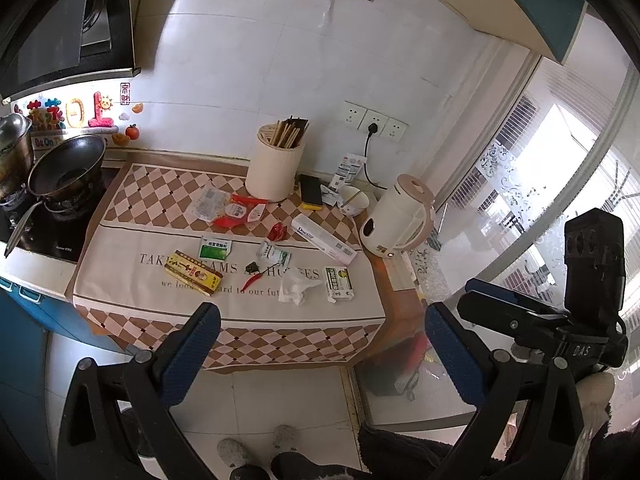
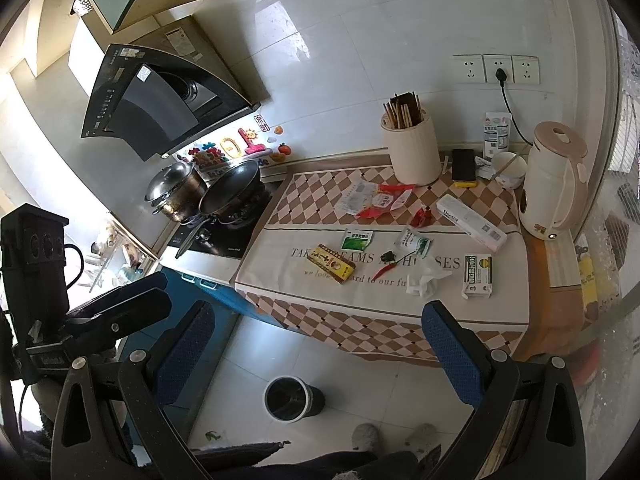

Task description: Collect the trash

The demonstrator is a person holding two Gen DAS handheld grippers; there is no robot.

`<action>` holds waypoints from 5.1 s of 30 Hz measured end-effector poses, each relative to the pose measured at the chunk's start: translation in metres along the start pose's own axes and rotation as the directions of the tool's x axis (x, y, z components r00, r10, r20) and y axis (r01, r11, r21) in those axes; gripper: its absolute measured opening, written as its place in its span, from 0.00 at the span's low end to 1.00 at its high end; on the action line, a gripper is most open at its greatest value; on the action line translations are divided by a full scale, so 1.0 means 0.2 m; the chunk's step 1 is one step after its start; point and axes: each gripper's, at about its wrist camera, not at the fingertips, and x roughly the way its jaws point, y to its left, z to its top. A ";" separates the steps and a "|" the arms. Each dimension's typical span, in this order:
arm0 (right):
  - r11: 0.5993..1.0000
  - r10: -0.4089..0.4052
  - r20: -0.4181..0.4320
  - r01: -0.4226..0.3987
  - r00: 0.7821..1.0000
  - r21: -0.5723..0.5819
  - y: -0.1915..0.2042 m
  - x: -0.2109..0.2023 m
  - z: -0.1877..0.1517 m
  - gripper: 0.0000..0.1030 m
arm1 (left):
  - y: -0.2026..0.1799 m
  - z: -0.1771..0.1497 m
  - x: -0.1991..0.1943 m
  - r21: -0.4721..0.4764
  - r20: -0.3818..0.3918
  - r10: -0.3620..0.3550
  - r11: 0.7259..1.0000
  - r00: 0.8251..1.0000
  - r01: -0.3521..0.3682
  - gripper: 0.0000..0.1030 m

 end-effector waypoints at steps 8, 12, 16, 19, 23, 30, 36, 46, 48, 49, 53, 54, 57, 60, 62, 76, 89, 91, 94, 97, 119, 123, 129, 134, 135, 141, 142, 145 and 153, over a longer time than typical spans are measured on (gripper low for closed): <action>1.000 0.004 -0.002 -0.004 1.000 0.002 0.00 -0.01 -0.01 1.00 | -0.01 -0.01 -0.01 0.000 0.000 -0.005 1.000 1.000 0.005 1.00; 1.000 0.004 0.000 -0.004 1.000 0.004 0.01 -0.01 -0.02 1.00 | 0.01 -0.01 -0.02 0.004 0.001 -0.009 1.000 1.000 0.009 1.00; 1.000 0.006 0.000 -0.006 1.000 0.005 0.00 -0.02 -0.02 1.00 | 0.03 -0.01 -0.02 0.006 -0.001 -0.014 1.000 1.000 0.014 1.00; 1.000 0.007 -0.001 -0.007 1.000 0.007 0.00 -0.03 -0.03 1.00 | 0.03 -0.02 -0.03 0.006 -0.001 -0.015 1.000 1.000 0.015 1.00; 1.000 0.007 -0.001 -0.007 1.000 0.005 0.01 -0.03 -0.03 1.00 | 0.05 -0.02 -0.03 0.006 -0.001 -0.018 1.000 1.000 0.018 1.00; 1.000 0.009 -0.006 -0.009 1.000 0.007 0.01 -0.05 -0.04 1.00 | 0.03 -0.03 -0.04 0.008 -0.001 -0.014 1.000 1.000 0.014 1.00; 1.000 0.014 -0.014 -0.014 1.000 0.006 0.01 -0.07 -0.06 1.00 | 0.03 -0.04 -0.04 0.008 -0.001 -0.016 1.000 1.000 0.016 1.00; 1.000 0.019 -0.023 -0.018 1.000 0.013 0.01 -0.07 -0.06 1.00 | 0.02 -0.04 -0.04 0.009 0.000 -0.019 1.000 1.000 0.019 1.00; 1.000 0.020 -0.023 -0.020 1.000 0.014 0.00 -0.07 -0.06 1.00 | 0.02 -0.03 -0.04 0.009 0.000 -0.020 1.000 1.000 0.020 1.00; 1.000 0.020 -0.023 -0.020 1.000 0.014 0.01 -0.07 -0.06 1.00 | 0.01 -0.03 -0.04 0.010 0.001 -0.020 1.000 1.000 0.020 1.00; 1.000 0.021 -0.024 -0.020 0.999 0.014 0.00 -0.06 -0.05 1.00 | 0.00 -0.03 -0.04 0.010 0.003 -0.021 1.000 1.000 0.021 1.00; 1.000 0.022 -0.025 -0.022 0.999 0.015 0.01 -0.07 -0.06 1.00 | 0.01 -0.03 -0.05 0.010 0.002 -0.021 1.000 1.000 0.021 1.00; 1.000 0.024 -0.028 -0.024 0.999 0.014 0.02 -0.06 -0.06 1.00 | 0.01 -0.03 -0.05 0.010 0.001 -0.022 1.000 1.000 0.022 1.00; 1.000 0.026 -0.030 -0.025 0.999 0.015 0.03 -0.06 -0.07 1.00 | 0.02 -0.03 -0.05 0.010 0.000 -0.024 1.000 1.000 0.024 1.00; 1.000 0.025 -0.030 -0.024 0.999 0.015 0.03 -0.06 -0.07 1.00 | 0.02 -0.03 -0.05 0.011 0.000 -0.024 1.000 1.000 0.024 1.00; 0.988 -0.129 0.035 0.126 0.991 0.086 0.06 0.06 -0.03 1.00 | 0.14 0.03 0.19 0.109 0.080 0.506 0.852 0.859 -0.512 1.00; 0.899 -0.431 -0.028 0.432 0.902 0.071 -0.40 0.73 0.26 1.00 | 0.69 0.12 1.05 -0.102 -0.240 0.601 0.766 0.763 -0.635 1.00; 0.884 -0.460 -0.077 0.464 0.885 0.049 -0.56 0.94 0.35 1.00 | 0.78 0.11 1.23 -0.159 -0.328 0.583 0.742 0.744 -0.651 1.00; 0.879 -0.469 -0.163 0.477 0.868 0.009 -0.80 1.26 0.48 1.00 | 0.89 0.13 1.43 -0.219 -0.420 0.575 0.686 0.702 -0.694 1.00; 0.879 -0.470 -0.275 0.474 0.838 -0.058 -1.05 1.62 0.60 0.98 | 0.99 0.12 1.63 -0.282 -0.500 0.560 0.616 0.661 -0.736 1.00; 0.947 -0.312 -0.598 0.293 0.738 -0.133 -1.55 2.72 0.79 0.71 | 1.35 -0.08 2.08 -0.442 -0.651 0.390 0.503 0.651 -0.743 0.60; 0.927 -0.372 -0.631 0.306 0.681 -0.215 -1.60 2.79 0.70 0.73 | 1.33 -0.08 2.10 -0.419 -0.649 0.399 0.525 0.648 -0.741 0.56; 0.908 -0.418 -0.544 0.331 0.727 -0.256 -1.59 2.79 0.71 0.50 | 1.21 0.01 2.09 -0.317 -0.617 0.490 0.560 0.615 -0.765 0.55; 0.905 -0.424 -0.447 0.343 0.788 -0.252 -1.54 2.68 0.82 0.50 | 1.02 0.12 2.00 -0.267 -0.521 0.580 0.586 0.626 -0.765 0.55; 0.905 -0.422 -0.432 0.343 0.797 -0.250 -1.52 2.66 0.83 0.50 | 0.99 0.14 1.95 -0.267 -0.493 0.595 0.592 0.635 -0.761 0.55; 0.916 -0.386 -0.338 0.315 0.858 -0.247 -1.26 2.39 0.96 0.50 | 0.86 0.22 1.60 -0.282 -0.342 0.626 0.643 0.701 -0.712 0.55; 0.920 -0.378 -0.333 0.308 0.864 -0.243 -1.13 2.34 0.97 0.50 | 0.87 0.22 1.54 -0.284 -0.324 0.626 0.650 0.709 -0.704 0.55; 0.937 -0.330 -0.313 0.268 0.891 -0.226 -0.82 2.20 0.91 0.50 | 0.94 0.17 1.32 -0.296 -0.273 0.640 0.655 0.719 -0.695 0.55; 0.942 -0.210 -0.363 0.089 0.908 -0.323 0.07 2.19 0.43 0.50 | 1.26 -0.24 0.65 -0.399 -0.275 0.674 0.569 0.686 -0.719 0.55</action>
